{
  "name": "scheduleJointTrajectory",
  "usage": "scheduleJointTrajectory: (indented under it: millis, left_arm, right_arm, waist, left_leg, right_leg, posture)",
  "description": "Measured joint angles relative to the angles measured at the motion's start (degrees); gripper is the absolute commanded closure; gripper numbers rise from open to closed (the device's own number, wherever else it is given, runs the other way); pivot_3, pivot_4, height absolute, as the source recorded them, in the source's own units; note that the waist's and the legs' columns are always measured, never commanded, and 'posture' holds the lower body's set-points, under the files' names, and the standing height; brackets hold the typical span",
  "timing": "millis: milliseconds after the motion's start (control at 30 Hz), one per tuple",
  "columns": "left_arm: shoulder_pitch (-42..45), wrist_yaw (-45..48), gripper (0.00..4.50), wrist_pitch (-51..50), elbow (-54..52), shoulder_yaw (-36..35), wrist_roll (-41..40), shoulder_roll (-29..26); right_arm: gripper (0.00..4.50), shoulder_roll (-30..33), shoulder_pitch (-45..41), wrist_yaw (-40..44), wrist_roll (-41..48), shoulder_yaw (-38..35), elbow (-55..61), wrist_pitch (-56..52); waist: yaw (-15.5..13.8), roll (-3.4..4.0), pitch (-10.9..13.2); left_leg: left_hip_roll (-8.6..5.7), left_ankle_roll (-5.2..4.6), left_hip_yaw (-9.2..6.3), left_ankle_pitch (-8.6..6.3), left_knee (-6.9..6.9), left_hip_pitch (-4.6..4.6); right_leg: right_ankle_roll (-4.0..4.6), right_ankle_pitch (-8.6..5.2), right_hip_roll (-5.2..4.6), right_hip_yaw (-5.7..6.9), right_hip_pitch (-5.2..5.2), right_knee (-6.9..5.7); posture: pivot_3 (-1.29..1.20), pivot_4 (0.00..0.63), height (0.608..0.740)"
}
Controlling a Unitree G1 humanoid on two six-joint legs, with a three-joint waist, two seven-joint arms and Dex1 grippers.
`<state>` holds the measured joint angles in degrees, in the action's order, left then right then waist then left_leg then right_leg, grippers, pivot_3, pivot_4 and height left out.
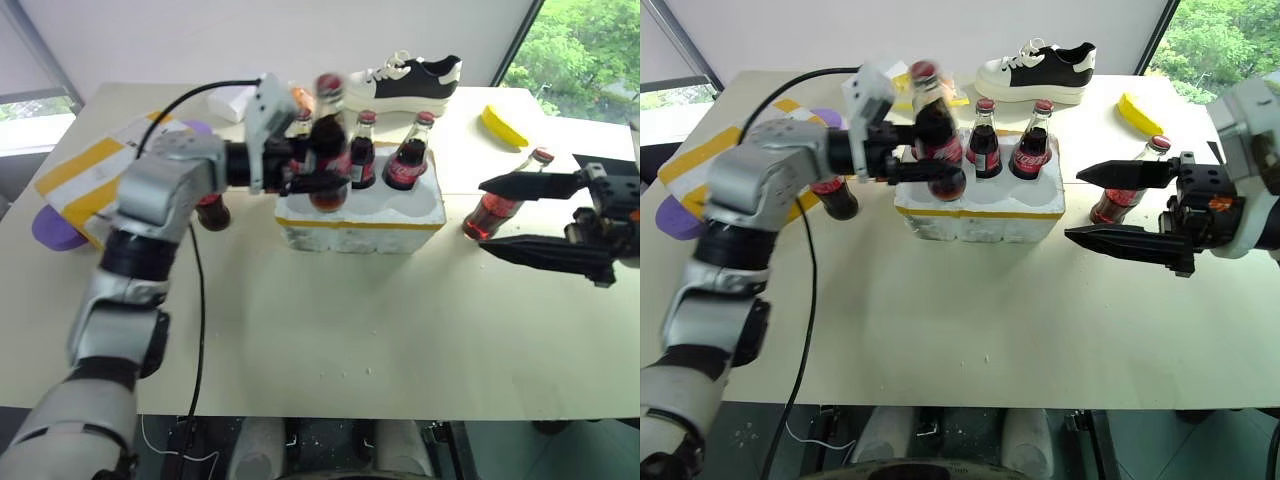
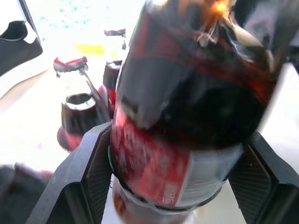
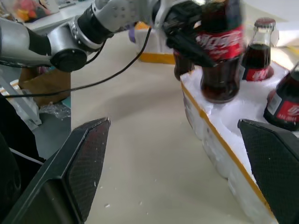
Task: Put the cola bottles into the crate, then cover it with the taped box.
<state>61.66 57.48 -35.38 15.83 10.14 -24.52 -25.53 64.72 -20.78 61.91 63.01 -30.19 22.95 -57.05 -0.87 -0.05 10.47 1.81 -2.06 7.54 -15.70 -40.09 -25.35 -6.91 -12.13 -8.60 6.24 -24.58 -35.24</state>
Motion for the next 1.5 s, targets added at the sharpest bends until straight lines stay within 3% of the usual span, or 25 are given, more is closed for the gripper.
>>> scheduleJointTrajectory:
  millis: [167,567,800,1033,1200,1500]
  left_arm:
    - [3.36,0.68,1.65,2.83,8.55,0.28,2.47,5.5]
    - [4.05,8.16,1.65,3.62,9.53,0.54,4.9,6.18]
    - [3.41,5.89,1.65,5.57,9.58,0.28,6.9,9.82]
    - [4.51,2.17,1.65,9.05,16.43,-0.89,8.2,13.85]
    - [4.34,1.01,1.65,9.4,23.19,-0.77,9.57,15.34]
    - [4.12,1.18,1.65,9.26,22.81,-1.32,10.05,15.46]
  right_arm:
    - [0.0,-1.31,3.01,-3.36,2.02,-1.61,2.31,-0.1]
    - [0.0,-2.83,7.33,-7.98,4.1,-4.85,3.94,0.67]
    - [0.0,-3.11,7.33,-8.78,4.07,-4.27,3.96,1.8]
    - [0.0,-3.25,7.28,-8.97,3.47,-2.08,3.86,2.99]
    - [0.0,-3.26,7.37,-8.98,2.62,-1.98,3.71,4.06]
    - [0.0,-3.3,8.36,-8.94,1.23,-1.96,3.69,5.06]
  waist:
    - [0.05,-0.02,0.02]
    - [-0.03,-0.01,0.01]
    - [-0.49,-0.02,0.0]
    - [-1.4,-0.04,-0.03]
    - [-1.27,-0.06,0.0]
    - [-1.28,-0.06,0.0]
  left_leg:
    - [0.01,0.0,-0.01,0.0,0.04,-0.03]
    - [0.01,-0.03,-0.14,-0.02,0.0,-0.03]
    - [0.01,-0.08,-0.18,-0.05,-0.05,-0.01]
    - [0.0,-0.15,-0.17,-0.08,-0.11,0.01]
    - [0.01,-0.13,-0.15,-0.07,-0.07,-0.08]
    - [0.01,-0.14,-0.12,-0.08,-0.05,-0.1]
  right_leg:
    - [-0.01,0.0,0.0,0.01,-0.06,0.01]
    - [0.0,0.0,-0.03,0.0,-0.04,-0.01]
    - [0.0,0.0,-0.06,0.0,0.04,0.0]
    - [0.0,0.01,-0.07,0.01,0.08,0.0]
    - [-0.01,0.01,-0.04,0.01,-0.07,-0.01]
    - [-0.01,0.01,-0.05,0.01,-0.08,0.03]
  posture:
    - [0.0,0.15,0.74]
    - [0.0,0.15,0.74]
    - [0.0,0.15,0.74]
    - [0.0,0.15,0.74]
    - [0.0,0.15,0.74]
    - [0.0,0.15,0.74]
